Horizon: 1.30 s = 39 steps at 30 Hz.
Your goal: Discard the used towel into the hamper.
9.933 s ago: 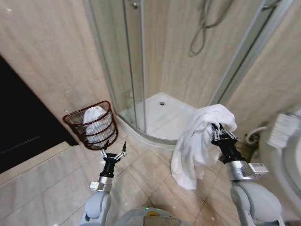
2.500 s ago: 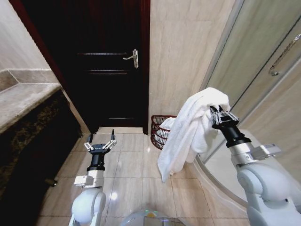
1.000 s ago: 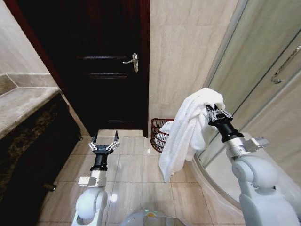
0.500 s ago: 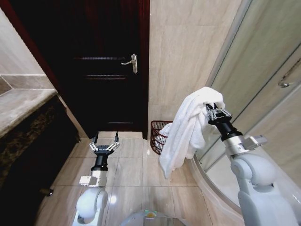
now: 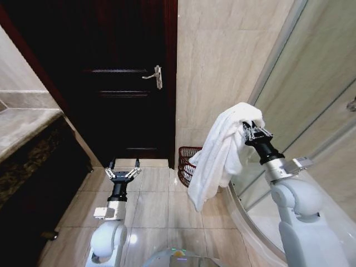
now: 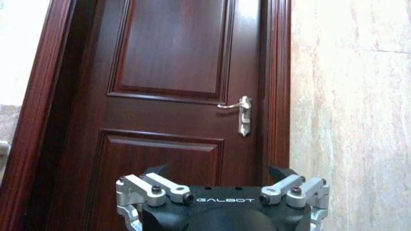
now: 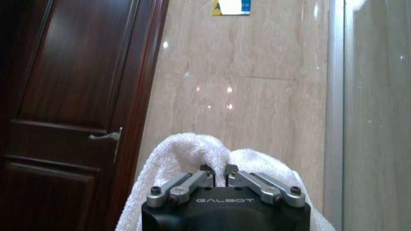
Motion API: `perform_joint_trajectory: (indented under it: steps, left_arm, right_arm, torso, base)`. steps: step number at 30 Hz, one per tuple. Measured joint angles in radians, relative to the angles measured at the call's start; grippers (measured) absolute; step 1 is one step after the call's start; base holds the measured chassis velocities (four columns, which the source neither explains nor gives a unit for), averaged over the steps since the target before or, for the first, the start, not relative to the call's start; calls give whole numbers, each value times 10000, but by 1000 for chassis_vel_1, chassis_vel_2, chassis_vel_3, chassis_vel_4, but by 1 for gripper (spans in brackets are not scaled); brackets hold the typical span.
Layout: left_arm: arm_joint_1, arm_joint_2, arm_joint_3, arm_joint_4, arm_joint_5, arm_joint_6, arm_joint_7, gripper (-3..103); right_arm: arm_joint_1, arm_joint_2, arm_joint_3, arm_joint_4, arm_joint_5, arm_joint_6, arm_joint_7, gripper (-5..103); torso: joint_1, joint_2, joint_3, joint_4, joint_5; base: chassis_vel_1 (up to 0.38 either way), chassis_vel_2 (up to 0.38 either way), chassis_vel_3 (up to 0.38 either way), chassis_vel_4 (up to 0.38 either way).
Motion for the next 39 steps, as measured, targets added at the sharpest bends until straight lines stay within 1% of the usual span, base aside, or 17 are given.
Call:
perform_joint_trajectory:
  steps: [5, 8, 9, 11, 14, 15, 17, 19, 21, 26, 28, 31, 32, 35, 36, 39]
  left_arm:
    - [7, 12, -53, 199, -36, -153, 0, 100]
    - [61, -13, -56, 378, -37, -229, -8, 100]
    - [61, -13, -56, 378, -37, -229, -8, 100]
    - [65, -35, -29, 424, -31, -232, -70, 100]
    - [51, -35, -9, 421, -31, -169, -147, 100]
    - [51, -35, -9, 421, -31, -169, -147, 100]
    - [31, 15, -11, 391, -29, -71, -167, 100]
    - [30, 21, -12, 388, -29, -59, -168, 100]
    - [46, 32, -14, 389, -28, -49, -181, 100]
    - [92, -47, -7, 508, -26, -205, -184, 100]
    - [93, -65, -2, 509, -25, -216, -186, 100]
    - [70, -143, 12, 505, -23, -225, -187, 100]
    - [70, -143, 12, 505, -23, -225, -187, 100]
    - [38, -192, 16, 487, -26, -205, -204, 100]
    - [38, -192, 16, 487, -26, -205, -204, 100]
    - [85, -209, 16, 549, -27, -247, -219, 100]
  right_arm:
    - [563, -126, -123, -269, 161, -148, 118, 7]
    - [1333, -393, -211, -695, 496, -218, 302, 7]
    - [1333, -393, -211, -695, 496, -218, 302, 7]
    - [1969, -632, -282, -901, 954, -451, 395, 7]
    - [3096, -883, -557, -1292, 1322, -723, 586, 7]
    - [3096, -883, -557, -1292, 1322, -723, 586, 7]
    - [4140, -974, -869, -1524, 1568, -982, 860, 7]
    - [4332, -986, -938, -1566, 1618, -1028, 918, 7]
    - [5409, -1055, -1428, -1870, 1848, -1307, 1260, 7]
    - [6801, -1067, -2132, -2663, 1893, -1434, 1606, 7]
    - [7057, -1075, -2215, -2829, 1893, -1447, 1625, 7]
    - [8322, -1158, -2524, -3613, 1883, -1493, 1657, 7]
    - [8322, -1158, -2524, -3613, 1883, -1493, 1657, 7]
    - [9351, -1276, -2856, -4216, 1935, -1580, 1680, 7]
    - [9351, -1276, -2856, -4216, 1935, -1580, 1680, 7]
    - [10008, -1377, -3166, -4647, 1983, -1660, 1680, 7]
  torso:
    - [-2, -1, -1, 3, 0]
    - [-7, -1, -4, 3, 3]
    - [-7, -1, -4, 3, 3]
    - [-8, -1, -5, 1, -1]
    - [-7, -3, -3, 0, 4]
    - [-7, -3, -3, 0, 4]
    - [-6, -4, -4, 0, 1]
    - [-7, -4, -4, 0, 0]
    - [-6, -4, -4, 3, -3]
    - [-6, -6, -4, 2, 3]
    - [-6, -6, -3, 2, 2]
    - [-6, -6, -4, 2, 2]
    - [-6, -6, -4, 2, 2]
    - [-6, -6, -5, 2, -2]
    - [-6, -6, -5, 2, -2]
    - [-6, -6, -5, 1, 0]
  base:
    - [-37, 33, 24, -27]
    - [0, 0, 0, 0]
    - [0, 0, 0, 0]
    - [0, 0, 0, 0]
    - [0, 0, 0, 0]
    - [0, 0, 0, 0]
    - [0, 0, 0, 0]
    - [0, 0, 0, 0]
    - [0, 0, 0, 0]
    - [0, 0, 0, 0]
    - [0, 0, 0, 0]
    - [0, 0, 0, 0]
    - [0, 0, 0, 0]
    - [0, 0, 0, 0]
    - [0, 0, 0, 0]
    - [0, 0, 0, 0]
